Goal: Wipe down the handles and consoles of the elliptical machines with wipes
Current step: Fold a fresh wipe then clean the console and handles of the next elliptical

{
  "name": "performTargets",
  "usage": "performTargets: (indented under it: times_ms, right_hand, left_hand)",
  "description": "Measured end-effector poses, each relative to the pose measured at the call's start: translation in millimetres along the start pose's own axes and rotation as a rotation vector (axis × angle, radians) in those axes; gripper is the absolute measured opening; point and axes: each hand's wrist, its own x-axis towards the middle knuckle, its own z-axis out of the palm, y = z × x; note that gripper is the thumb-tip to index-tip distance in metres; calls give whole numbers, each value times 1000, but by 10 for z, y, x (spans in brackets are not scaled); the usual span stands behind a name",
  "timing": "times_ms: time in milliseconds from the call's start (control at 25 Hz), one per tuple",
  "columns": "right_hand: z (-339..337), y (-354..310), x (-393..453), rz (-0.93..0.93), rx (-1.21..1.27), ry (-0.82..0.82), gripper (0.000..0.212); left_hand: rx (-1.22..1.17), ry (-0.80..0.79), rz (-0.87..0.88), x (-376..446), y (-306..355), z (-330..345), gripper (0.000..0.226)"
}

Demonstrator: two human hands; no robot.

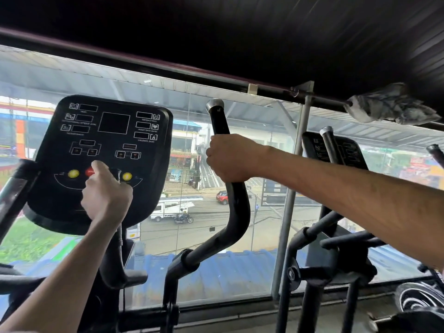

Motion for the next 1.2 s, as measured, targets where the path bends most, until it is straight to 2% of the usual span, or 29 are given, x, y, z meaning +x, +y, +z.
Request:
performTargets:
  times_ms: [80,160,240,400,440,600,640,680,760,800,880,960,1080,1160,1200]
  right_hand:
    - [-55,-156,-67,5,112,-82,25]
    - [-71,-437,-299,-59,170,-142,32]
    - [-6,-674,-532,-144,160,-163,28]
    - [179,-581,-641,-161,68,114,25]
    - [135,-528,-581,-144,64,117,27]
    - [83,-728,-427,-83,156,-63,23]
    - [165,-815,-472,-89,156,0,21]
    - [292,-874,-541,-93,147,138,21]
    - [585,-916,-669,-76,177,500,24]
    - [700,-928,-708,-69,197,630,26]
    - [778,-914,-721,-32,245,807,25]
    - [705,-843,-646,156,404,978,23]
    - [503,-568,-423,665,721,1161,26]
    - [468,-300,-192,1004,832,1158,31]
    - [506,-169,-51,1094,922,1109,31]
  left_hand:
    - [4,-11,-1,-17,4,-16,34]
    - [-4,-8,-2,-24,5,-22,33]
    - [-12,-7,9,-23,1,-13,35]
    - [-5,-1,6,-33,7,-19,36]
    - [-3,-3,6,-38,17,-25,36]
    - [-10,-4,0,-57,21,-41,39]
    - [-10,-7,2,-59,20,-42,39]
    - [-12,-6,3,-58,20,-40,39]
    - [-16,1,8,-52,21,-27,38]
    - [-16,5,7,-52,20,-24,38]
    - [-14,8,1,-55,20,-26,38]
    - [-10,7,0,-56,25,-31,38]
    - [-18,18,5,-42,18,-20,36]
    - [-14,19,10,-38,15,-14,34]
    - [-13,21,11,-33,13,-8,34]
